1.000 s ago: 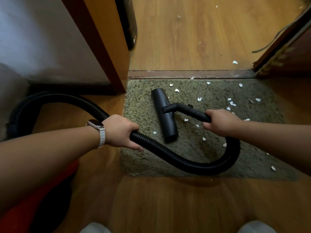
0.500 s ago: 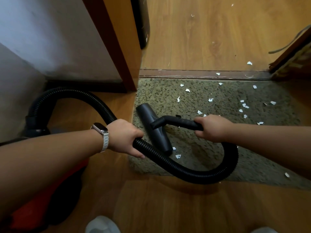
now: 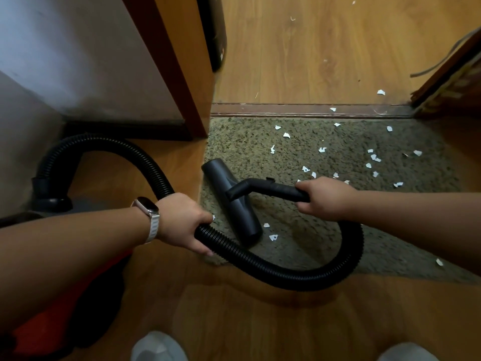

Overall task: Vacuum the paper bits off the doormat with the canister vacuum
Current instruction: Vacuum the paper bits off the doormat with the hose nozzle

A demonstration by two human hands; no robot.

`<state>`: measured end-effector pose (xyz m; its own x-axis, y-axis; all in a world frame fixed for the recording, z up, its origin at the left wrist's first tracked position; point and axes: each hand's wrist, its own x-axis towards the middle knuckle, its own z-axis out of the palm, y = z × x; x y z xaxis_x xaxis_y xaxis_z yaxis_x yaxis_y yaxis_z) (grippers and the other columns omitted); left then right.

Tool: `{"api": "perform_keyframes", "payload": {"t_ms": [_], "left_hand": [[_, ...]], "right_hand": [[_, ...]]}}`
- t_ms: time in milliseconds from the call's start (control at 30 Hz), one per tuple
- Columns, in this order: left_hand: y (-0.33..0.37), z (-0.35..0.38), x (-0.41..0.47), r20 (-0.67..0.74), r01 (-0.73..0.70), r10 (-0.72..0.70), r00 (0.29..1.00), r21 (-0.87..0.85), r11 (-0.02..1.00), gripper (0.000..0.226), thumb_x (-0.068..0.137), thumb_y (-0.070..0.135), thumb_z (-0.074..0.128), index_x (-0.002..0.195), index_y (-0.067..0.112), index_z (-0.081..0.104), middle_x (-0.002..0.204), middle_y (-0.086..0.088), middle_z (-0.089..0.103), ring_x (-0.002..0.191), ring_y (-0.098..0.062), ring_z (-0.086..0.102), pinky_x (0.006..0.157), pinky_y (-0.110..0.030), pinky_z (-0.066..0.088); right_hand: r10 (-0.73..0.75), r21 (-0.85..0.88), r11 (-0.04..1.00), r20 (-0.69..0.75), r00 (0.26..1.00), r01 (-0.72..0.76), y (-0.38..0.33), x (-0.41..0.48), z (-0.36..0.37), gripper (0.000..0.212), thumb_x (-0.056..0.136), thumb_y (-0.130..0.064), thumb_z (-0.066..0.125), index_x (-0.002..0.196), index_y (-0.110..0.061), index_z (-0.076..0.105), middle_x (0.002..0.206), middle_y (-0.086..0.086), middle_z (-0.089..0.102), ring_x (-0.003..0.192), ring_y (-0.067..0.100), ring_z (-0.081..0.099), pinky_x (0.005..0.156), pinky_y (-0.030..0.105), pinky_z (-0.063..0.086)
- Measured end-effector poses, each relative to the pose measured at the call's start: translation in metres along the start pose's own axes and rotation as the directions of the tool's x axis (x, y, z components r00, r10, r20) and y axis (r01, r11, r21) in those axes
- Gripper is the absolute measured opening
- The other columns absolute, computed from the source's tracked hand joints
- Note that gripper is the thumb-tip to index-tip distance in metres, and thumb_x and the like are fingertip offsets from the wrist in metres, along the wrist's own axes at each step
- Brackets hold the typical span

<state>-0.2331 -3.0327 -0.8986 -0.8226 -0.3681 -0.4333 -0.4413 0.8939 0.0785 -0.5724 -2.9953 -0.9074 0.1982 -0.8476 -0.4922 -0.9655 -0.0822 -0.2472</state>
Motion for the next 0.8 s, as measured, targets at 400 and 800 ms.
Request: {"api": "perform_keyframes", "payload": {"t_ms": [400, 800], "left_hand": [[0.0, 0.006, -0.024, -0.042, -0.034, 0.033, 0.999, -0.019, 0.999, 0.075, 0.063, 0.097, 0.014, 0.079, 0.031, 0.046, 0.073, 0.012, 0.059, 0.065, -0.01, 0.059, 0.065, -0.03, 0.053], [-0.002, -0.009, 0.012, -0.069, 0.014, -0.012, 0.998, 0.029, 0.999, 0.082, 0.06, 0.098, 0.013, 0.079, 0.028, 0.051, 0.067, 0.01, 0.056, 0.061, -0.013, 0.057, 0.062, -0.034, 0.053]], "right_hand": [[-0.132, -0.105, 0.984, 0.086, 0.987, 0.141, -0.045, 0.02, 0.011, 0.023, 0.092, -0.043, 0.056, 0.106, -0.024, 0.053, 0.074, -0.004, 0.05, 0.074, 0.025, 0.053, 0.062, 0.029, 0.041], [0.053, -0.021, 0.998, 0.011, 0.999, -0.053, 0.015, -0.013, 0.001, 0.014, 0.087, -0.041, 0.059, 0.088, -0.031, 0.05, 0.072, -0.009, 0.054, 0.075, 0.021, 0.057, 0.062, 0.028, 0.039]]}}
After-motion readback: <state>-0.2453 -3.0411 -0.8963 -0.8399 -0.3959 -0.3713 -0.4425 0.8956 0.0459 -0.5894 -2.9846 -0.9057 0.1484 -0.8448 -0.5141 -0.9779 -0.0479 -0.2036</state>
